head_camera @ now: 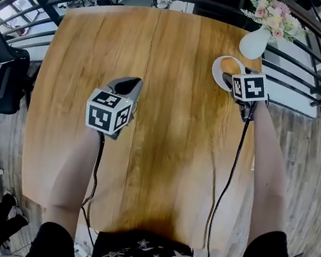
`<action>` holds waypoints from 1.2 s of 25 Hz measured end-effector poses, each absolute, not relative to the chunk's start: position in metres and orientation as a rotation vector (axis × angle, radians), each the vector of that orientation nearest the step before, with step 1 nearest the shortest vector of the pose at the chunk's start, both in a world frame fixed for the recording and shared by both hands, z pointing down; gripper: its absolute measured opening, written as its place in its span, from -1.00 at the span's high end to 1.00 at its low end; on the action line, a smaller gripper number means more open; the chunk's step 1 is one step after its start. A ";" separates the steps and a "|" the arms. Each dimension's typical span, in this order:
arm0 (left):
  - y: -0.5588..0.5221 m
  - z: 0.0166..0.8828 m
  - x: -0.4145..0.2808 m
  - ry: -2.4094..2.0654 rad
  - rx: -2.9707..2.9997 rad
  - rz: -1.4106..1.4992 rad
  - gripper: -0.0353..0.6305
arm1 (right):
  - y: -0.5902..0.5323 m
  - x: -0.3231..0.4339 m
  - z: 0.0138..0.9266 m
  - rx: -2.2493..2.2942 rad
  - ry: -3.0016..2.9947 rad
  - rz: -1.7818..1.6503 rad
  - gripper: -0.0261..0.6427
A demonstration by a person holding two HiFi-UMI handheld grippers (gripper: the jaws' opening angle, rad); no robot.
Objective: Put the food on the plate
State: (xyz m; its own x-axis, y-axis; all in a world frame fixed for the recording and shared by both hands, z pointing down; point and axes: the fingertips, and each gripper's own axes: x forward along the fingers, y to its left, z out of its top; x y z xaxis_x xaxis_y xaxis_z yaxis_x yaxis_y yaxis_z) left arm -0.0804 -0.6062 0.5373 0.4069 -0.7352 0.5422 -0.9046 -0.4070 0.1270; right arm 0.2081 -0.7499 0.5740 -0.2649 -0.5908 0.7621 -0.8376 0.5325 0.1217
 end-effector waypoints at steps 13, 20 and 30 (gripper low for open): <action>-0.539 0.500 -0.096 -1.439 2.308 0.554 0.90 | -0.685 0.190 0.509 1.203 -2.110 0.409 -0.11; -0.499 0.464 -0.102 -1.438 2.360 0.508 0.90 | -0.626 0.168 0.470 1.224 -2.191 0.448 -0.04; -0.433 0.451 -0.118 -1.356 2.432 0.482 0.89 | -0.534 0.117 0.449 1.237 -2.278 0.501 0.13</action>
State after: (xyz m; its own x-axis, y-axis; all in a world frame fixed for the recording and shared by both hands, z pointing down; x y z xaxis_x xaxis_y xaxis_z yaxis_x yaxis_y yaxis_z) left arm -0.1182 -0.4328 0.4509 0.4942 -0.7526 0.4352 -0.8585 -0.5014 0.1078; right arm 0.1169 -0.5336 0.4488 -0.4650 -0.6674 0.5817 -0.8498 0.5207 -0.0820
